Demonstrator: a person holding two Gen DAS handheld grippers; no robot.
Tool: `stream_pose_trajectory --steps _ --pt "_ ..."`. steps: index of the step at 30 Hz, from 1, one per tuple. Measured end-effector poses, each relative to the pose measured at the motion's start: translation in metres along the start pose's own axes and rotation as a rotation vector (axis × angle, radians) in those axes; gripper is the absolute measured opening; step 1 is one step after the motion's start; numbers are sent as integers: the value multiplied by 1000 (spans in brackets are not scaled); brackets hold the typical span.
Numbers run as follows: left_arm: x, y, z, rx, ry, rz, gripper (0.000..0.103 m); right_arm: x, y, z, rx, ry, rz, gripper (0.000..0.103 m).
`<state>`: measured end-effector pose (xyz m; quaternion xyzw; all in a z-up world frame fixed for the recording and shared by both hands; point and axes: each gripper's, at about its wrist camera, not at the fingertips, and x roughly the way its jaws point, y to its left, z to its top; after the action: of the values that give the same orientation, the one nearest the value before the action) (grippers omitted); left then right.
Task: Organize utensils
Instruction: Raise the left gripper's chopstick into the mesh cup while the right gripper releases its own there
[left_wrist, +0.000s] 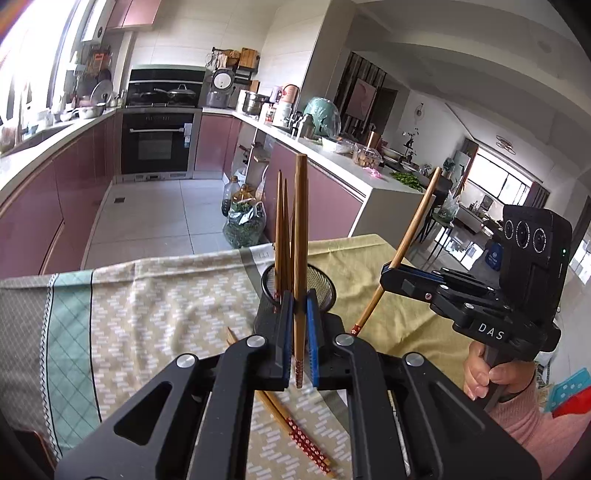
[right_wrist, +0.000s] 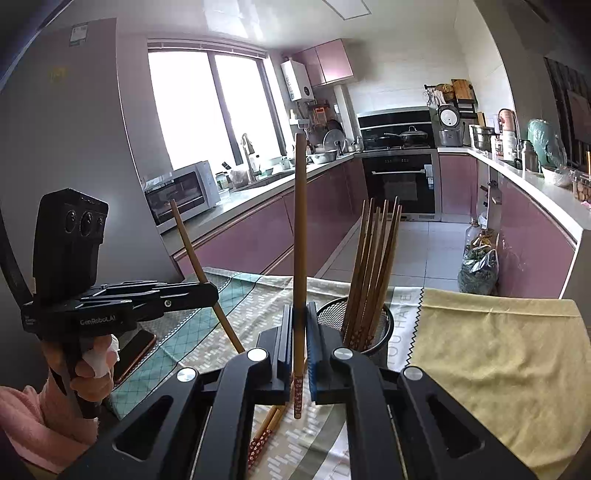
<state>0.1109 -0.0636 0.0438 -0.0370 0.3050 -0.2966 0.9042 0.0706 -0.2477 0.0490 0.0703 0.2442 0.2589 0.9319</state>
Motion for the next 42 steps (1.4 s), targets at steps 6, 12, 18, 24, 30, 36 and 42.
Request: stream_pose_trajectory --steps 6,12,18,24,30,36,42 --pt "-3 -7 24 23 -43 5 7 -5 0 16 -29 -32 -19 6" --pt "-6 -16 46 46 -96 7 7 -10 0 34 -55 -71 -36 6" --pt "-3 -23 57 60 -125 20 7 -3 -6 45 -63 -92 -60 6" --pt "16 -26 62 69 -110 59 7 15 -12 44 -61 -71 -75 6" --pt "38 -23 61 79 -59 80 7 35 -20 37 -47 -24 -83 6" --pt "61 -15 55 105 24 94 7 53 -27 29 -23 43 -72 6" --pt "85 -7 51 129 109 92 7 71 -35 22 -3 120 -71 6"
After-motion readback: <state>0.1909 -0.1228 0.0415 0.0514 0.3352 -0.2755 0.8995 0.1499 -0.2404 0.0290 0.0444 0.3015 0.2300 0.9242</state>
